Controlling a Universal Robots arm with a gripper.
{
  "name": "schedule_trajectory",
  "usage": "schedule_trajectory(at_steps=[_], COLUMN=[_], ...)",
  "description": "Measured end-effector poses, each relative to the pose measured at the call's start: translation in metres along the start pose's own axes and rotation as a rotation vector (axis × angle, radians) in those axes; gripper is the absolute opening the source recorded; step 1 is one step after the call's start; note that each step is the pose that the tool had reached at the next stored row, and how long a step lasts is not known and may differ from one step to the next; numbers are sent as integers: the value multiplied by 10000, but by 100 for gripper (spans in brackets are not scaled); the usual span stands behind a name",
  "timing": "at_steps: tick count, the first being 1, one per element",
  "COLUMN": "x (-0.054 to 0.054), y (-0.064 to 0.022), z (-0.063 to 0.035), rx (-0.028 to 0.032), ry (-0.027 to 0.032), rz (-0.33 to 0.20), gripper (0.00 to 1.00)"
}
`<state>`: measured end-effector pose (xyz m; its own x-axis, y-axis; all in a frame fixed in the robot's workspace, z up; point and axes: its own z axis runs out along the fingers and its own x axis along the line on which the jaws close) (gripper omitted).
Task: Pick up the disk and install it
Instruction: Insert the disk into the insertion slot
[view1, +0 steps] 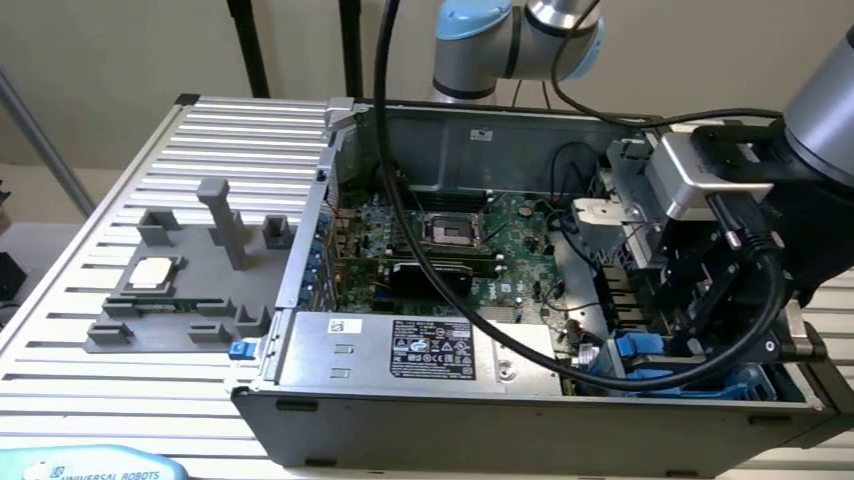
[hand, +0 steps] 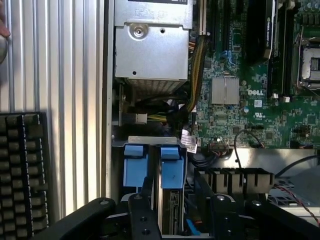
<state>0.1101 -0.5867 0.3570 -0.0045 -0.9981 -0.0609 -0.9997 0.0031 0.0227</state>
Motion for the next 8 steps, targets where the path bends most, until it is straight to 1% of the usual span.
schedule_trajectory(at_steps=[3,8], x=[-5,-28], y=[-18,-85], z=[-46,-168], rx=[0,0], ry=[0,1], rz=[1,1], gripper=[47,47])
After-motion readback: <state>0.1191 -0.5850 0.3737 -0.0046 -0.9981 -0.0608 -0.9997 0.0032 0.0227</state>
